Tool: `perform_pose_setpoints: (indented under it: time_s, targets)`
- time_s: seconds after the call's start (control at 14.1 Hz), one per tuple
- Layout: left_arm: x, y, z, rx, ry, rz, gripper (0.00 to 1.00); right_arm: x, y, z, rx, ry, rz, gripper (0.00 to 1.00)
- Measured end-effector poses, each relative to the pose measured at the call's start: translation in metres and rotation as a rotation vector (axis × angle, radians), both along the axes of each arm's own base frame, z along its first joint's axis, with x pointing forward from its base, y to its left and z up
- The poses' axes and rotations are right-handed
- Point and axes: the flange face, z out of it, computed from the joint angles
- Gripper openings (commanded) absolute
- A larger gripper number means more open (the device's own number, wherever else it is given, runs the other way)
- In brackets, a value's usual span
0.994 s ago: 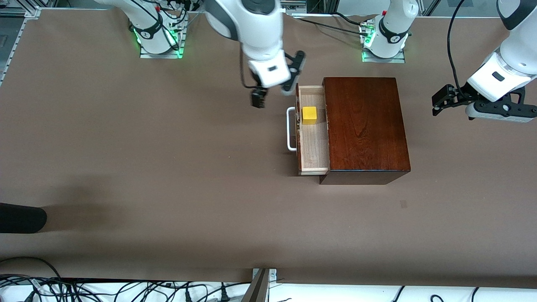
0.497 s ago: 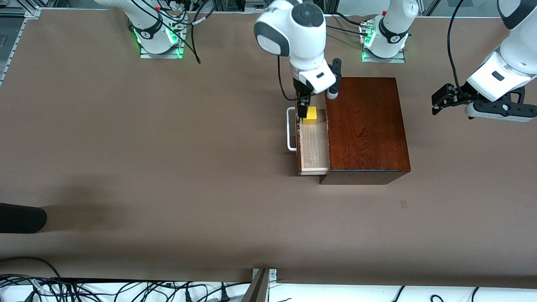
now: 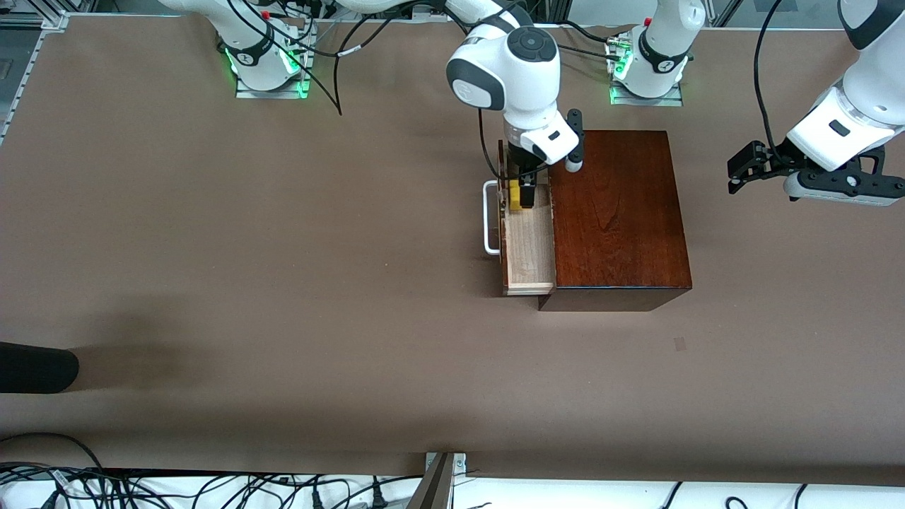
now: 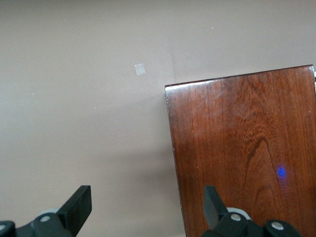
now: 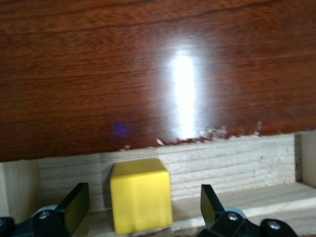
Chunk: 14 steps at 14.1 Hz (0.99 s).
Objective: Open drawer, take yellow block, close drawer
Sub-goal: 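Close the right gripper on the yellow cube and lift it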
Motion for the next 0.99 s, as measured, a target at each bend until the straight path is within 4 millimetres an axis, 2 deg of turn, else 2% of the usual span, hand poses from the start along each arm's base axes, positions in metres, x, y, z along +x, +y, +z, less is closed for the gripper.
perform_pose_setpoints:
  time_s: [0.71, 0.85, 0.92, 0.99]
  targets:
    - [0.000, 0.000, 0.000, 0.000, 0.002, 0.000, 1.00, 0.007, -0.005, -0.019, -0.040, 0.000, 0.046, 0.98]
    - [0.000, 0.000, 0.000, 0.000, 0.003, 0.000, 1.00, 0.007, -0.005, -0.023, -0.044, 0.002, 0.046, 0.83]
    - [0.000, 0.000, 0.000, 0.000, 0.003, 0.000, 1.00, 0.007, -0.005, -0.024, -0.046, 0.004, 0.047, 0.68]
    - [0.000, 0.000, 0.000, 0.000, 0.003, 0.000, 1.00, 0.007, -0.005, -0.026, -0.047, 0.005, 0.047, 0.59]
